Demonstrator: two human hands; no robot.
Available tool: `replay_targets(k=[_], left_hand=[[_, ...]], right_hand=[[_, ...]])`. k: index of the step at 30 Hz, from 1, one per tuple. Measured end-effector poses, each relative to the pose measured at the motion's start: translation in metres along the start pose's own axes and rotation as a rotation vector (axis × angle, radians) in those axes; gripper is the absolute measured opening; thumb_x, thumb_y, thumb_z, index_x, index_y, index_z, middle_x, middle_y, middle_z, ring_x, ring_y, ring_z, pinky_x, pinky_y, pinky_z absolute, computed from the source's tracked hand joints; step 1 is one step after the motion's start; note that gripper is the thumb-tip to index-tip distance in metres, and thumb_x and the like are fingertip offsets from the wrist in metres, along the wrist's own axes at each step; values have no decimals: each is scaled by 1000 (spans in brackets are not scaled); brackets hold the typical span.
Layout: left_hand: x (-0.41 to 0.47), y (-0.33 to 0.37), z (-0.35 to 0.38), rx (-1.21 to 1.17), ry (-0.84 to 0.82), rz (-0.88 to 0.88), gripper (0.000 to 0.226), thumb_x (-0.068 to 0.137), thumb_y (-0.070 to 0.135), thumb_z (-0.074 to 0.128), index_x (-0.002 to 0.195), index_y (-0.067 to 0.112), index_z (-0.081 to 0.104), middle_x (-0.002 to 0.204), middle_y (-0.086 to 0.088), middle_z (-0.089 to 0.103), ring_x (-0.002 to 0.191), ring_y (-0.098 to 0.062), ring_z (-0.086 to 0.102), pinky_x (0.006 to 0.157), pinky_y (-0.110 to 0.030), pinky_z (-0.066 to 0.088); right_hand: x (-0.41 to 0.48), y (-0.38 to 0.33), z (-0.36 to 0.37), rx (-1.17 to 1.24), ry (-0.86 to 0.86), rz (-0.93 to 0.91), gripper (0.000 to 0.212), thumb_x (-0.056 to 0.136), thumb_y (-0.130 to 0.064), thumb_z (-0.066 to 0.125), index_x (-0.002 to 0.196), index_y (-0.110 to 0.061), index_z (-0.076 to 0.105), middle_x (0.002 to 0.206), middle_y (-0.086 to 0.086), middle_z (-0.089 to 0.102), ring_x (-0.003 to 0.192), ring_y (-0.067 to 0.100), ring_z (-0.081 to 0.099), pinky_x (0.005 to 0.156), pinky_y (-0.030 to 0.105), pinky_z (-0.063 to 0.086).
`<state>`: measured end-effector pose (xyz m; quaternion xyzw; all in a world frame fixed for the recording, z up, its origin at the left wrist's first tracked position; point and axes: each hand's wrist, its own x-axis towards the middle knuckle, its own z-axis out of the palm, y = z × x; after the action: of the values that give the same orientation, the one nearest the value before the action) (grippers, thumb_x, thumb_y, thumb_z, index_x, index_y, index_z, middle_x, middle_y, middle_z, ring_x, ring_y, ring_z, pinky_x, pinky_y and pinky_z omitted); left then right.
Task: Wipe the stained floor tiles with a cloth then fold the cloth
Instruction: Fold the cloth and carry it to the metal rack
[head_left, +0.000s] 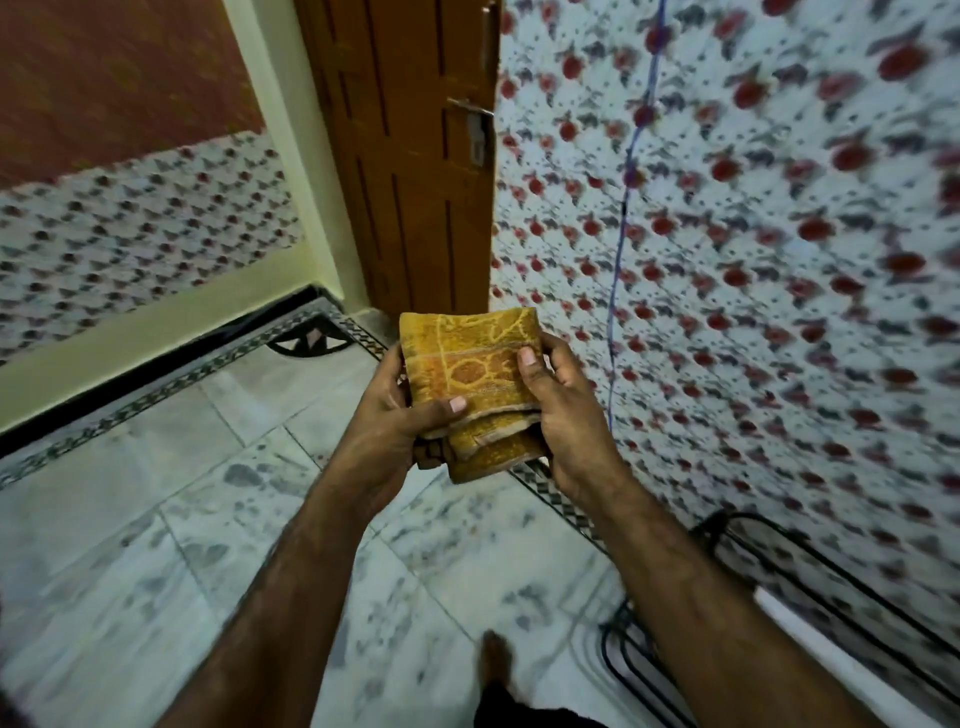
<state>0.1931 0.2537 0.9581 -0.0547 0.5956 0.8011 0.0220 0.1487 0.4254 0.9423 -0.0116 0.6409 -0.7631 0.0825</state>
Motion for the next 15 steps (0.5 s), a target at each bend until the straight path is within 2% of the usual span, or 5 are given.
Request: replay_targets(k=[3, 6, 15], left_hand=[[-33, -19, 24, 3, -62, -24, 69, 85, -4, 71, 143, 24, 46, 127, -6, 71, 110, -28, 71, 65, -38, 60], [-59, -33, 48, 5, -100, -69, 71, 85, -3, 71, 144, 25, 45, 127, -4, 70, 112, -26, 70, 71, -42, 61], [-97, -61, 127, -4, -250, -104, 74, 81, -7, 71, 143, 26, 46, 126, -3, 71, 111, -23, 70, 76, -41, 62]], right_hand=[[-46, 8, -27, -1, 59, 6, 37, 98, -47, 59, 133, -34, 57, 127, 3, 70, 114, 27, 70, 93, 59, 58], [-84, 9, -54, 12, 107, 25, 27, 103, -40, 56, 130, -37, 58, 127, 3, 70, 113, 27, 70, 93, 60, 58], [-163, -1, -135, 5, 238, -6, 29, 102, -43, 58, 131, -37, 57, 127, 4, 70, 111, 27, 71, 91, 60, 58]])
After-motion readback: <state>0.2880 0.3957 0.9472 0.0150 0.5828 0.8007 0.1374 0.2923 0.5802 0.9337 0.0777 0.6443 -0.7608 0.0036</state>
